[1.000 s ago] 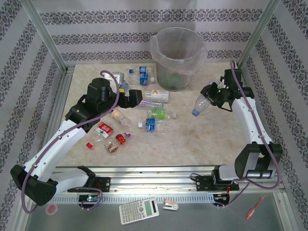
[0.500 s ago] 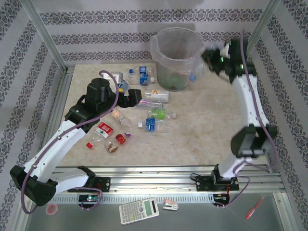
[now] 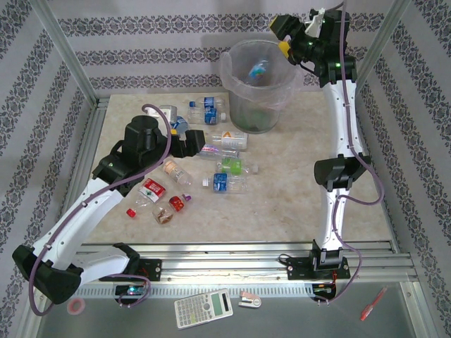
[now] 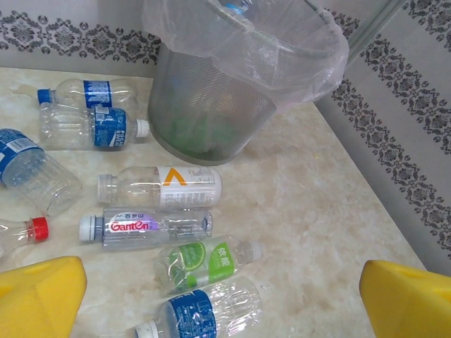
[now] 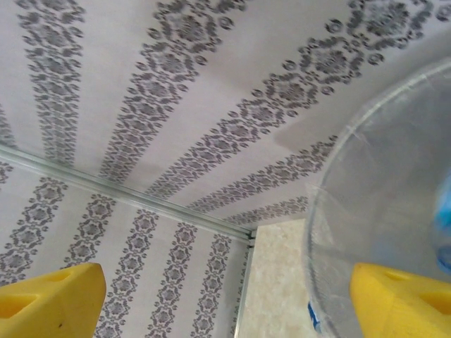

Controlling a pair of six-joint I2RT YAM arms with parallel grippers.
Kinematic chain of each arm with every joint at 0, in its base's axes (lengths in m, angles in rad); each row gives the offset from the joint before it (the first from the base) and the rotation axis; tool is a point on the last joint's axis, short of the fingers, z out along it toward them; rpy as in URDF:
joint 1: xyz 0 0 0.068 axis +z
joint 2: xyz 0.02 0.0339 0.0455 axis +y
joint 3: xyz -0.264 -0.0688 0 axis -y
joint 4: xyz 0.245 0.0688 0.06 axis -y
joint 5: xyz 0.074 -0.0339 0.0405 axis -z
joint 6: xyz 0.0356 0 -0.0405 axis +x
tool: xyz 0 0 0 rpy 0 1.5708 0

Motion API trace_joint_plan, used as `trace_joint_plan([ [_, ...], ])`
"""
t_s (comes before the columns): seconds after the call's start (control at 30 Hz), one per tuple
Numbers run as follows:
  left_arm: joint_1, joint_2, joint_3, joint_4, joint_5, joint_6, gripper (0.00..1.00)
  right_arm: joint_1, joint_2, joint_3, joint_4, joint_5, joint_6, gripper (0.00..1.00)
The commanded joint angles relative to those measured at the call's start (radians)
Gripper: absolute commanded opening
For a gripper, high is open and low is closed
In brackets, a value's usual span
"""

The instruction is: Throw the plastic bottles in the bin

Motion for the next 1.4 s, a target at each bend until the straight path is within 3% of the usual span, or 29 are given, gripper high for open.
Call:
trace_joint_plan([
  [0.0, -0.008, -0.017, -0.012, -0.049, -0.033, -0.030, 1.00, -0.004, -0.103, -0.071, 0.010, -0.023, -0.046, 0.91],
  [0.27, -0.008, -0.021, -0.015, -0.155, -0.074, -0.092, 1.00, 0.003, -0.180, -0.120, 0.017, -0.087, -0.094, 0.98],
  [0.63, -0.008, -0.066, -0.042, -0.392, -0.193, -0.258, 1.00, 0.056, -0.292, -0.247, -0.007, -0.138, -0.193, 0.98],
  [0.8, -0.008, -0.046, -0.074, -0.508, -0.130, -0.290, 1.00, 0.059, -0.359, -0.362, -0.001, -0.138, -0.227, 0.98],
  [0.97, -0.027, 0.090, -0.068, -0.705, -0.095, -0.280, 1.00, 0.057, -0.398, -0.446, 0.009, -0.142, -0.240, 0.98],
  [1.37, -0.047, 0.272, -0.072, -0.810, -0.032, -0.153, 1.00, 0.041, -0.449, -0.550, 0.024, -0.149, -0.250, 0.98],
])
